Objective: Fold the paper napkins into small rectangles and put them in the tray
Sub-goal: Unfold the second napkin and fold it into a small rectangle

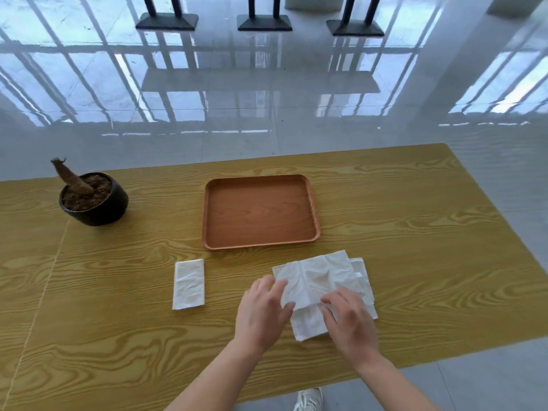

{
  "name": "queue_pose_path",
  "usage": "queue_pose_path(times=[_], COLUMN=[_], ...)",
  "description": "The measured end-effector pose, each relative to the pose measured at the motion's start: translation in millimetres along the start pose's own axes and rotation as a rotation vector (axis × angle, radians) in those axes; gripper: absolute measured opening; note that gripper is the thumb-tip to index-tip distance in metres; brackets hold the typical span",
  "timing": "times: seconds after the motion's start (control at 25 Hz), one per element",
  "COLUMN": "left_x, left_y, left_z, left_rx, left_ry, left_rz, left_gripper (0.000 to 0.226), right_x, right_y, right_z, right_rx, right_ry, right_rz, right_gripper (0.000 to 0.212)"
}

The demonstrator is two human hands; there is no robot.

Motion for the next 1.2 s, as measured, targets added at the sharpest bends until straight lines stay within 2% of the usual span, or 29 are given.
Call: queue_pose_path(times=[0.12,0.2,0.36,0.48,0.68,0.84,1.0,1.2], left_x=[27,45,73,75,59,44,12,-35], left_y=[9,8,10,14,14,3,-9,-13], left_z=[2,6,8,14,29,33,54,84], left_rx=[0.018,0.019,0.098,0.012,-0.166,-0.256,-0.441,-0.424], left_ry=[-0.135,-0.209,-0.203,-0.246,-0.397,-0.435,-0.591,-0.684], left_rz=[0.036,0.02,0.062,0.076,0.02,-0.053,-0.091,-0.085], left_gripper=[0.062,0.064,0.035,0.023,0.014,0.015,0.012,0.011], right_x=[-7,-13,-21,-21,-15,-5,7,21], right_y=[0,3,13,12,7,-1,-4,-6], right_z=[-15,-22,-33,-41,-53,-61,-66,-67], right_rx=[-0.035,-0.062,-0.119,-0.137,-0.169,-0.167,-0.178,-0.164], right_ry=[-0.008,-0.017,-0.066,-0.077,-0.084,-0.085,-0.047,0.076], right_rz=[0.006,0.026,0.096,0.108,0.097,0.087,0.084,0.053], right_gripper=[0.014,0.016,0.024,0.024,0.022,0.02,0.02,0.02])
Point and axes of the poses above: each hand's wrist, its own x-axis towards the middle knuckle, its own y-axis out of the palm, z = x × y, the point moved 7 cm from there along x, towards the middle knuckle
